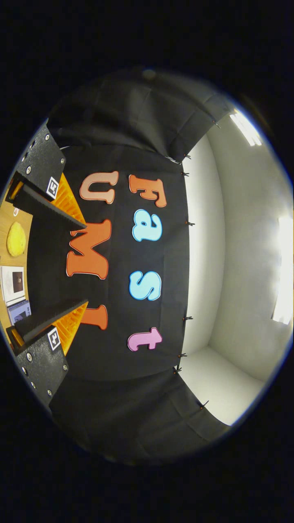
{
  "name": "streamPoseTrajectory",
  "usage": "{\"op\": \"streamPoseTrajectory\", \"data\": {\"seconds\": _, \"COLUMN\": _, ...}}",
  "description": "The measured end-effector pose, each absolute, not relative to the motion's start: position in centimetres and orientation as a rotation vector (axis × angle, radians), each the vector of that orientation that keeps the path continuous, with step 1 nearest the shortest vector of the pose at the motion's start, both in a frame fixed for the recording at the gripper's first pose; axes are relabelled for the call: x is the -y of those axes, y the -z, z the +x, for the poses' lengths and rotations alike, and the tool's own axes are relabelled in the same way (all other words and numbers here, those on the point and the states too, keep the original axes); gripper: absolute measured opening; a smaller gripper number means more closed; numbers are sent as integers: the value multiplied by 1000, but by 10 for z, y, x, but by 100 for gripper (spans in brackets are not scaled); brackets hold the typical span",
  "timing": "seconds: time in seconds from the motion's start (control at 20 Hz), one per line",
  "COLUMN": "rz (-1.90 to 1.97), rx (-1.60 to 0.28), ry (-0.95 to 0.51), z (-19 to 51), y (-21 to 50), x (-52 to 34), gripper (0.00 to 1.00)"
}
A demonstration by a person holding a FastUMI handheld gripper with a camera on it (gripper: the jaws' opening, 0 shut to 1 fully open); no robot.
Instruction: Open the storage box then place both shoes into the box .Put the left shoe in first, then the right shoe, with the right side of both shoes facing outward in a uniform manner.
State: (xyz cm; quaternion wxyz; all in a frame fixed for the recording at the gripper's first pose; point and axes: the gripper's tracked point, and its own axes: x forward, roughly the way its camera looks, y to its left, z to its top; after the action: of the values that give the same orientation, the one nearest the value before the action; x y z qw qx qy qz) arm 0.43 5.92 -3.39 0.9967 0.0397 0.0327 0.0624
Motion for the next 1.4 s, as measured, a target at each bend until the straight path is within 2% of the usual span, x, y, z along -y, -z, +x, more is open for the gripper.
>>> {"op": "streamPoseTrajectory", "data": {"seconds": 0.5, "rz": 183, "rx": -370, "ry": -345, "z": -27, "y": 152, "x": -150, "gripper": 98}}
{"op": "streamPoseTrajectory", "data": {"seconds": 0.9, "rz": 331, "rx": -720, "ry": -569, "z": -93, "y": 253, "x": -234, "gripper": 98}}
{"op": "streamPoseTrajectory", "data": {"seconds": 1.15, "rz": 396, "rx": -965, "ry": -649, "z": -141, "y": 309, "x": -268, "gripper": 99}}
{"op": "streamPoseTrajectory", "data": {"seconds": 1.4, "rz": 442, "rx": -1134, "ry": -718, "z": -181, "y": 349, "x": -297, "gripper": 98}}
